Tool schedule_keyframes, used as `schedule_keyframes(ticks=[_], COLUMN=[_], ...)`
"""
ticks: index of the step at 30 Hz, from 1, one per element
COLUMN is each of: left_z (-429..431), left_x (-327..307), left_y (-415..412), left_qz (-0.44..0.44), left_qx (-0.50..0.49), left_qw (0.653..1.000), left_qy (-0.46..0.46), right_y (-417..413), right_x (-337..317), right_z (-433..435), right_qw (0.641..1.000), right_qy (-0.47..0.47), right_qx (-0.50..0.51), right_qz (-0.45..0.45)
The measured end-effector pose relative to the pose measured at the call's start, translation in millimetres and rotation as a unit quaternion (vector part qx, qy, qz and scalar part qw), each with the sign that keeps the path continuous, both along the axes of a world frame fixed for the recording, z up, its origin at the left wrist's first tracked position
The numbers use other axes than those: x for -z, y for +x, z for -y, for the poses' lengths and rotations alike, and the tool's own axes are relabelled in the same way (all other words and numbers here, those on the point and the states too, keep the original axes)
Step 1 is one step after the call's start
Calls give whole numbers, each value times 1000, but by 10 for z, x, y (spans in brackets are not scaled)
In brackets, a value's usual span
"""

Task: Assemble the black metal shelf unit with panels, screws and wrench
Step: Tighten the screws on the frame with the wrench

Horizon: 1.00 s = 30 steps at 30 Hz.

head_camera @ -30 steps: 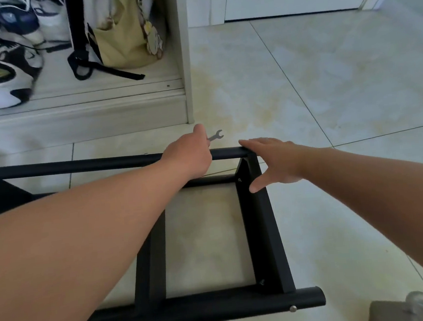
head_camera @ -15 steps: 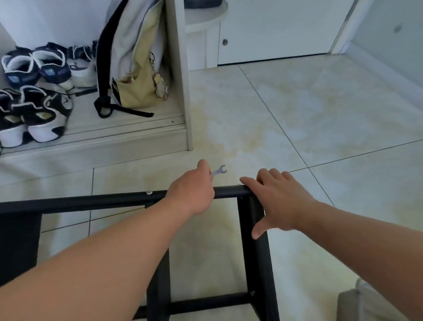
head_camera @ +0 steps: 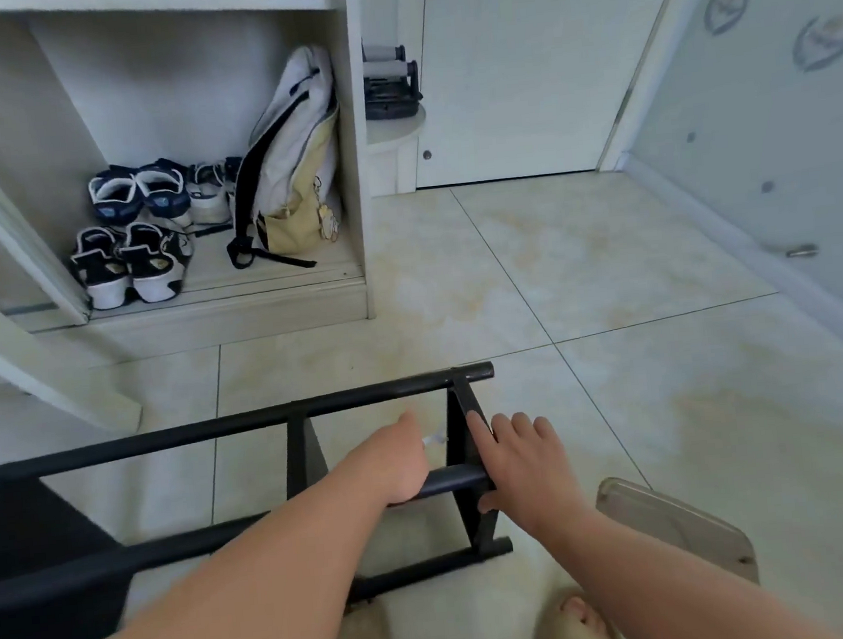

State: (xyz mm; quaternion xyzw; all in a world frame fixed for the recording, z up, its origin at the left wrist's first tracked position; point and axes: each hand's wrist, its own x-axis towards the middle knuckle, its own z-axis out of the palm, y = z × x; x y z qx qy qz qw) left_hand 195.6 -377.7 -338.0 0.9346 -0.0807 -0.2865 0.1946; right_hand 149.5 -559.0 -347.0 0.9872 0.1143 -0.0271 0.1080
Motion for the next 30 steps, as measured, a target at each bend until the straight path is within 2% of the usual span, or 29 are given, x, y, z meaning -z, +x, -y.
schedule_keyframes(ticks=[6, 9, 13, 18, 22, 30], left_z=[24, 58, 22, -24, -23, -51], left_x=[-16, 28, 85, 160, 211, 190], left_y=[-567, -839, -1146, -1485, -1683, -1797], left_qz=[-2, -17, 29, 29, 21, -20], left_qx=[-58, -55, -41, -32, -22, -24], left_qw=[998, 998, 999, 999, 999, 999], left_qy=[-33, -37, -18, -12, 13, 21], right_y=[-490, -769, -1036, -1413, -1687, -1844], right_x=[12, 79, 122, 186, 209, 93], right_z=[-15, 24, -9, -75, -138, -29], right_qw=[999, 999, 999, 998, 994, 989], right_qy=[32, 28, 17, 12, 14, 85], right_qx=[30, 32, 34, 58, 75, 48], right_qz=[-7, -16, -10, -29, -73, -112])
